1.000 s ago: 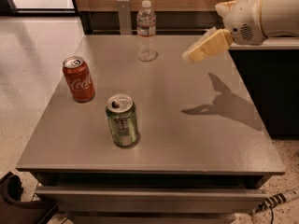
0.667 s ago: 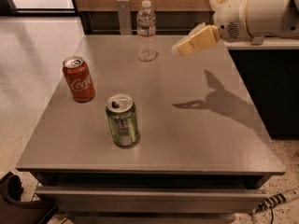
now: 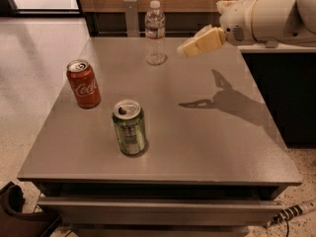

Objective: Move water bottle near green can

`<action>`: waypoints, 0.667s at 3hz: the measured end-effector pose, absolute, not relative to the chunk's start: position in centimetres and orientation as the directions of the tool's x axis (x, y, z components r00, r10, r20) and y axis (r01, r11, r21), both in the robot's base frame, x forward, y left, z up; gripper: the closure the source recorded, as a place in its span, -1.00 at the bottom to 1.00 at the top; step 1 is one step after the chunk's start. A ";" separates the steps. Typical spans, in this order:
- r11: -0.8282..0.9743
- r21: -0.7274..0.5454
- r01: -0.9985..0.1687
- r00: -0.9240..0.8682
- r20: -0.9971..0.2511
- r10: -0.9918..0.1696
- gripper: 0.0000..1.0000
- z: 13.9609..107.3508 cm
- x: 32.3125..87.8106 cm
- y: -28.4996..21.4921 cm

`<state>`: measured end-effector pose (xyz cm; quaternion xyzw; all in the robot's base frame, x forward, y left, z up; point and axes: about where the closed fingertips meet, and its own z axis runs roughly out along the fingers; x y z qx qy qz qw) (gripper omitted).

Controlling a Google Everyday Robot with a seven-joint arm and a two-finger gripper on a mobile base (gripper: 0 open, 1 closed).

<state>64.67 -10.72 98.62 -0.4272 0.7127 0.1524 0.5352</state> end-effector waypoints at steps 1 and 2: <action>0.606 -0.193 -0.771 -0.045 -0.934 -0.354 -1.00 96.4 69.9 -8.8; 0.626 -0.141 -0.767 -0.011 -0.973 -0.232 -1.00 94.3 74.7 -7.1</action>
Offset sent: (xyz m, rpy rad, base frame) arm 0.1372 0.0426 -0.0592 0.3350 -0.0925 0.0010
